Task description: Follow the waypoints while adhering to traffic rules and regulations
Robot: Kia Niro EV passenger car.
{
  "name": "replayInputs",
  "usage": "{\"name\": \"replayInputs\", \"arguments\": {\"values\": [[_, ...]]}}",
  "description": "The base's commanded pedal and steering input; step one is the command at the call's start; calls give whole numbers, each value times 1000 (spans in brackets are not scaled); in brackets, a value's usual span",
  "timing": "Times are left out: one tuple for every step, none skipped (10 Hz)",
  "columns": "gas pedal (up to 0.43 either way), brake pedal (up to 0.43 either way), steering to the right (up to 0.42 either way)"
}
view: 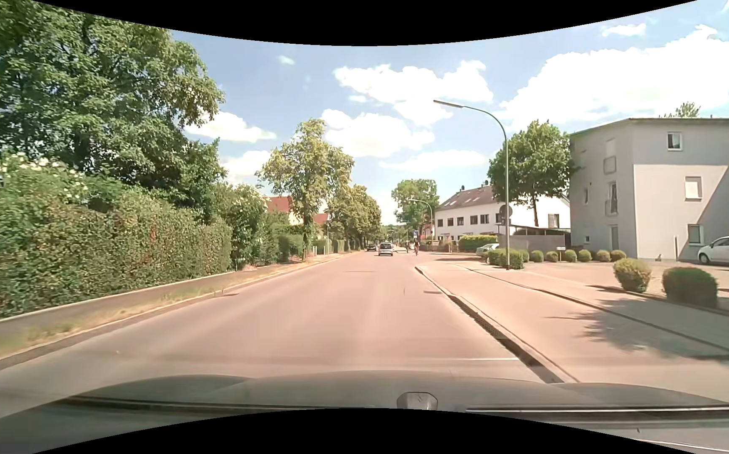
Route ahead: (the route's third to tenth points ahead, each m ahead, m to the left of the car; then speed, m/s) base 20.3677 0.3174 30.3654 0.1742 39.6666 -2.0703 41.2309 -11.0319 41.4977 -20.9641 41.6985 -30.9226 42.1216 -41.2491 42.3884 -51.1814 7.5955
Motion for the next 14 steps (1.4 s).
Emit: {"name": "replayInputs", "arguments": {"values": [[0,6,0],[0,6,0],[0,6,0],[0,6,0],[0,6,0],[0,6,0],[0,6,0],[0,6,0],[0,6,0],[0,6,0],[0,18,0],[0,18,0],[0,37,0],[0,55,0]]}}
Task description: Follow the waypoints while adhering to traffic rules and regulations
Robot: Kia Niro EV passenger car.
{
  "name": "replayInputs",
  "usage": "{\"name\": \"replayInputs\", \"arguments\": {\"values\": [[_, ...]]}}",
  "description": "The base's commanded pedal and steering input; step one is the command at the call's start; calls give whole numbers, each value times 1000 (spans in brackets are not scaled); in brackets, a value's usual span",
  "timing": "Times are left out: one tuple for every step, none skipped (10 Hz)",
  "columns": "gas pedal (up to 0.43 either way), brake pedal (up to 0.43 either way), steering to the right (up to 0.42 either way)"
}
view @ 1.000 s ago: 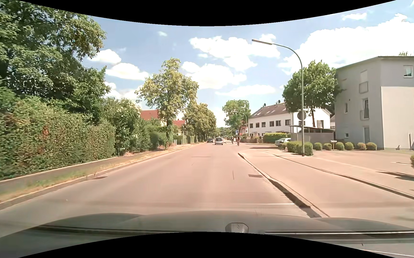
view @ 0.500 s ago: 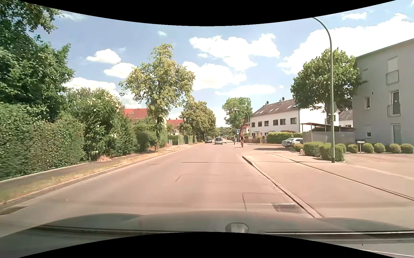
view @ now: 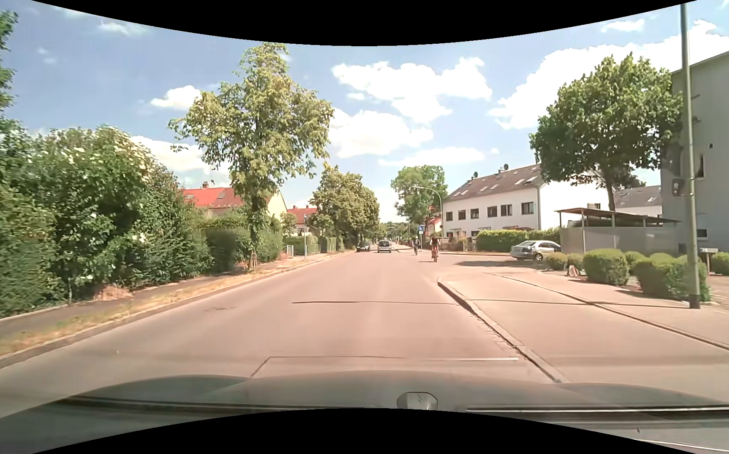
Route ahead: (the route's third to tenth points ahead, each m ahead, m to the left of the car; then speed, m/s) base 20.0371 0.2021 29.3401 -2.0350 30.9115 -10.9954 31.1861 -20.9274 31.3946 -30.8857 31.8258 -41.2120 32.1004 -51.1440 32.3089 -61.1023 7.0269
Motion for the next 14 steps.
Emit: {"name": "replayInputs", "arguments": {"values": [[0,85,0],[0,104,0],[0,116,0],[0,128,0],[0,140,0],[0,146,0],[0,152,0],[0,159,0],[0,159,0],[0,159,0],[0,165,0],[0,159,0],[0,159,0],[0,165,0]]}}
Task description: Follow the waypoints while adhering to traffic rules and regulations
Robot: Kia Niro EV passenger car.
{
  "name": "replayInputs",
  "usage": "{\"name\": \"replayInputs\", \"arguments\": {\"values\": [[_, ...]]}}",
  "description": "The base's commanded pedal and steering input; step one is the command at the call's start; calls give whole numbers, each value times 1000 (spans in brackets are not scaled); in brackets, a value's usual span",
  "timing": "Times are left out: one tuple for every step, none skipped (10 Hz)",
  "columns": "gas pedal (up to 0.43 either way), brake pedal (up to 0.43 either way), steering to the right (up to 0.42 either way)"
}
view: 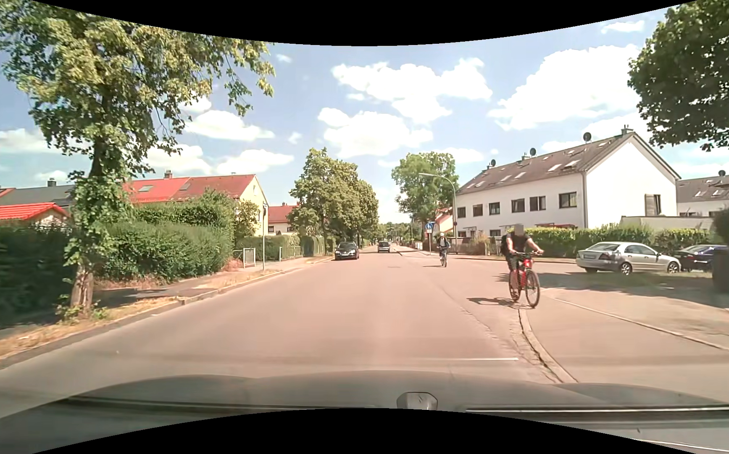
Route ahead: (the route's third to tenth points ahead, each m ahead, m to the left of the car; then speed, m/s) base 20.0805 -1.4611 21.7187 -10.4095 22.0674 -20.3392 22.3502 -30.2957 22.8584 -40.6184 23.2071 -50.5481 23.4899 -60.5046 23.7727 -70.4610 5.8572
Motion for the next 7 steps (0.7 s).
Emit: {"name": "replayInputs", "arguments": {"values": [[0,165,0],[0,165,0],[0,165,0],[0,165,0],[0,159,0],[0,159,0],[0,152,0]]}}
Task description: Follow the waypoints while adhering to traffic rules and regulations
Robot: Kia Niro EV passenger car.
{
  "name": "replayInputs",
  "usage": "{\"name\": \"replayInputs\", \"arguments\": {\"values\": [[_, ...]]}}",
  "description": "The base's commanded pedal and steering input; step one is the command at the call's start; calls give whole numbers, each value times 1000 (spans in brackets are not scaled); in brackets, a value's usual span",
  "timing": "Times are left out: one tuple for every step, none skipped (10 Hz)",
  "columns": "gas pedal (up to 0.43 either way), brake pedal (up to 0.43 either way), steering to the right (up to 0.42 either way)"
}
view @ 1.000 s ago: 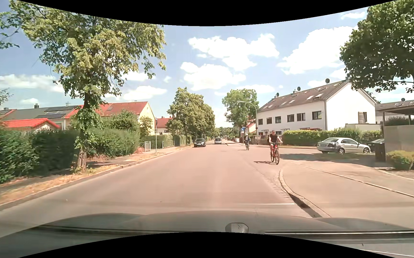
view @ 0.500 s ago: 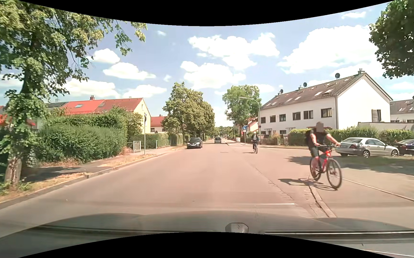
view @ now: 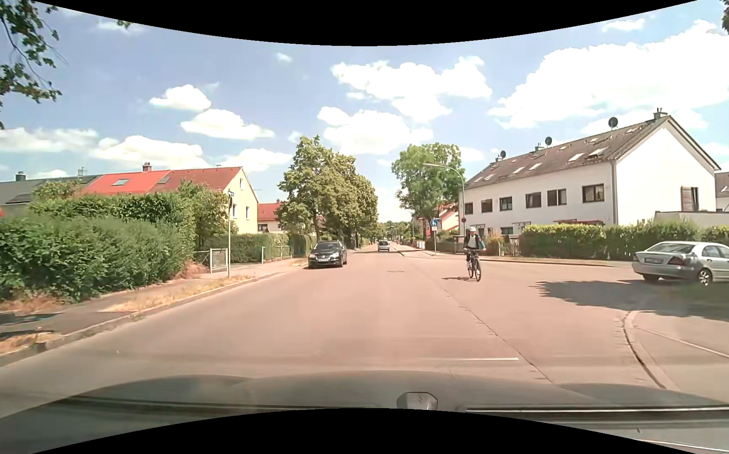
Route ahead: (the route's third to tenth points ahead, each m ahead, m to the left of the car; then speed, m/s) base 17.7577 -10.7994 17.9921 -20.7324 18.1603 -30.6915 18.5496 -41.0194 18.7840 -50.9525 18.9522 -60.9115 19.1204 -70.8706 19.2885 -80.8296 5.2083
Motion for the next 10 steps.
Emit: {"name": "replayInputs", "arguments": {"values": [[0,152,0],[0,152,0],[0,152,0],[0,152,0],[0,159,2],[0,171,6],[0,171,11],[0,171,20],[0,165,34],[0,152,52]]}}
